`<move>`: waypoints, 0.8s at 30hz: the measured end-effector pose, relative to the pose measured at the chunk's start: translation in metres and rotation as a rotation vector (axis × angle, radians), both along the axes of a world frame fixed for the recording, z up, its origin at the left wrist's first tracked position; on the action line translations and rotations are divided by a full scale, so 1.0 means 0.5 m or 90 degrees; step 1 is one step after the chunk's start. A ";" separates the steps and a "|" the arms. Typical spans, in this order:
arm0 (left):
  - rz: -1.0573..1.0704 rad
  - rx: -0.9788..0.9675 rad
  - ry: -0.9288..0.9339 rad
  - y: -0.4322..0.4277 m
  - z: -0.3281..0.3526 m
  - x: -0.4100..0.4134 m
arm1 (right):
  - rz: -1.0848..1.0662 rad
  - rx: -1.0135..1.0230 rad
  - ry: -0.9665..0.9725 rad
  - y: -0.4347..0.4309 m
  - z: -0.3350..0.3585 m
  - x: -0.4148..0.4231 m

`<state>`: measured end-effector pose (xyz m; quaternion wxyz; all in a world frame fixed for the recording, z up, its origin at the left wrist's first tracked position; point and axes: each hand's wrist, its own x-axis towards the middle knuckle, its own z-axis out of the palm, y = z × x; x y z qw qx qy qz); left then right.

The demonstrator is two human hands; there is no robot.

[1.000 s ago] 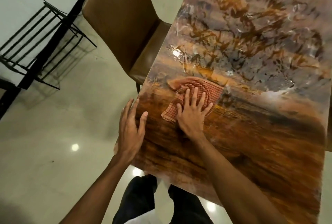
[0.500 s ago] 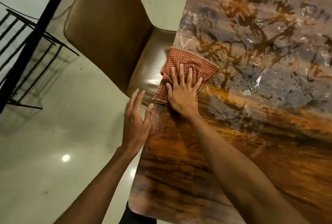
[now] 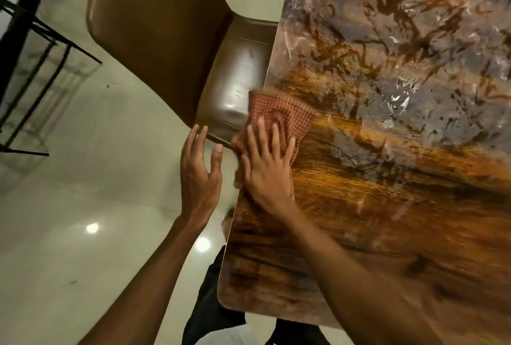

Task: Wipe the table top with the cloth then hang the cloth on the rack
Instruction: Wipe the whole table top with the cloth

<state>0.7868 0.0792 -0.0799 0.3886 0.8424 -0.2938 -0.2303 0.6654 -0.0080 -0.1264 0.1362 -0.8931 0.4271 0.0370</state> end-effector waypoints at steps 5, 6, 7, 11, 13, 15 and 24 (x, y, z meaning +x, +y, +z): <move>0.010 0.017 -0.002 0.054 0.013 -0.046 | 0.113 0.022 0.018 0.103 0.000 -0.084; 0.009 0.018 -0.006 0.064 0.014 -0.057 | 0.119 0.016 0.021 0.080 0.002 -0.077; 0.008 0.018 -0.013 0.081 0.017 -0.075 | 0.111 0.014 0.026 0.062 0.007 -0.072; 0.035 0.028 -0.042 0.130 0.034 -0.133 | 0.106 0.024 0.028 0.088 0.022 -0.075; 0.046 0.021 -0.044 0.160 0.044 -0.165 | 0.186 0.040 0.025 0.182 0.024 -0.121; 0.065 0.024 -0.050 0.189 0.050 -0.200 | 0.291 0.047 0.044 0.288 0.023 -0.188; 0.111 0.037 -0.090 0.316 0.075 -0.380 | 0.410 0.056 0.022 0.334 0.016 -0.319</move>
